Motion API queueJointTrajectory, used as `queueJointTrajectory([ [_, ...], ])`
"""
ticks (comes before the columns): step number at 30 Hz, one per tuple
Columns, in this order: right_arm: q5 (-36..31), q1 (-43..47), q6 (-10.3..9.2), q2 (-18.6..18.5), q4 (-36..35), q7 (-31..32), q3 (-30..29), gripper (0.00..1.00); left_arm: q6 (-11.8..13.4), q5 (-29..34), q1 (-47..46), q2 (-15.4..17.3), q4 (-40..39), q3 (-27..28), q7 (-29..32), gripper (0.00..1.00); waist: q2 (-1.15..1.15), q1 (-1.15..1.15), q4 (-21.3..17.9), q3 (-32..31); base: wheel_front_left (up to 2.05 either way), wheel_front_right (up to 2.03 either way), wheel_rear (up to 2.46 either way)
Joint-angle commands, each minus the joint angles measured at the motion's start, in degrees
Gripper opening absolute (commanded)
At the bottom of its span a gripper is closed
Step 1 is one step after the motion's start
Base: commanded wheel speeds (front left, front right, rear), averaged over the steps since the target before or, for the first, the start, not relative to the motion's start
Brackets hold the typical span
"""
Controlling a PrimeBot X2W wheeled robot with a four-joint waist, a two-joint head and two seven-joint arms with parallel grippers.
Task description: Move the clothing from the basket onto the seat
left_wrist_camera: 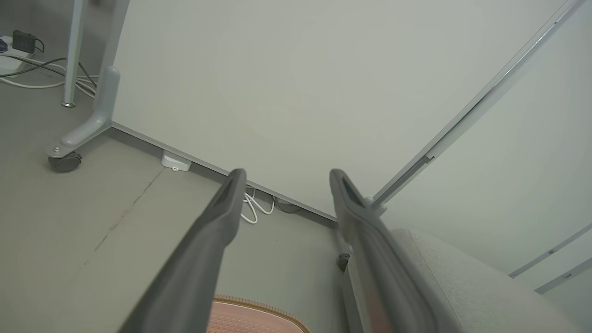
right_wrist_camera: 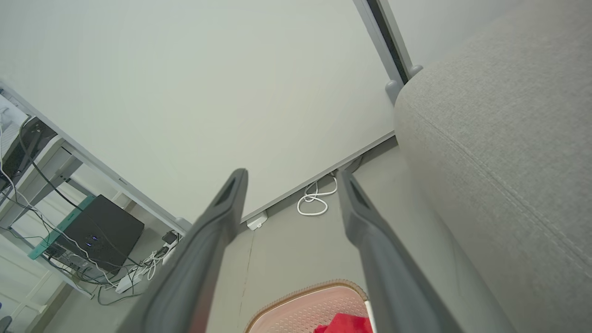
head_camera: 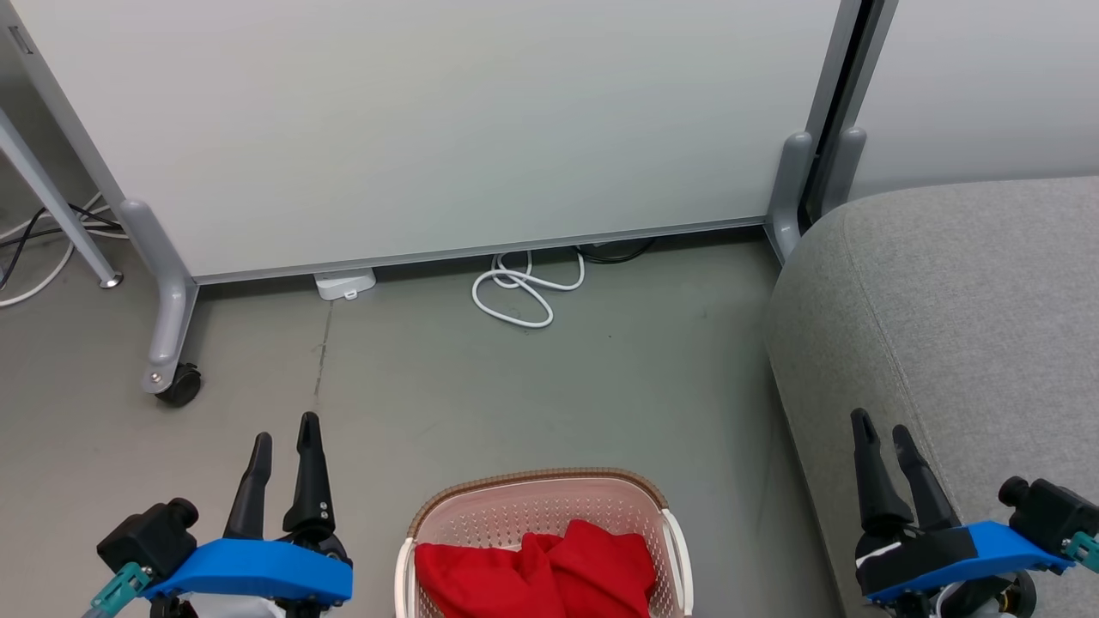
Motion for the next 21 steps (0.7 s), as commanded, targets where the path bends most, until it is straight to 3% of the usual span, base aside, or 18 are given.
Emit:
queueJointTrajectory([
  [1, -1.7, -1.1, 0.11, -0.4, -0.4, -0.5, 0.2, 1.0, -0.3, 1.4, -0.3, 0.3, -0.3, 0.0, -0.5, 1.0, 0.0, -0.01, 0.0, 0.0, 0.0, 0.0, 0.0],
  [21, -14.3, -1.4, 0.14, -0.5, 0.6, -2.9, 1.2, 1.0, -0.4, 12.4, 0.2, 0.0, -0.1, -0.8, -3.5, 1.0, 0.0, -0.01, 0.2, 0.0, 0.0, 0.0, 0.0],
])
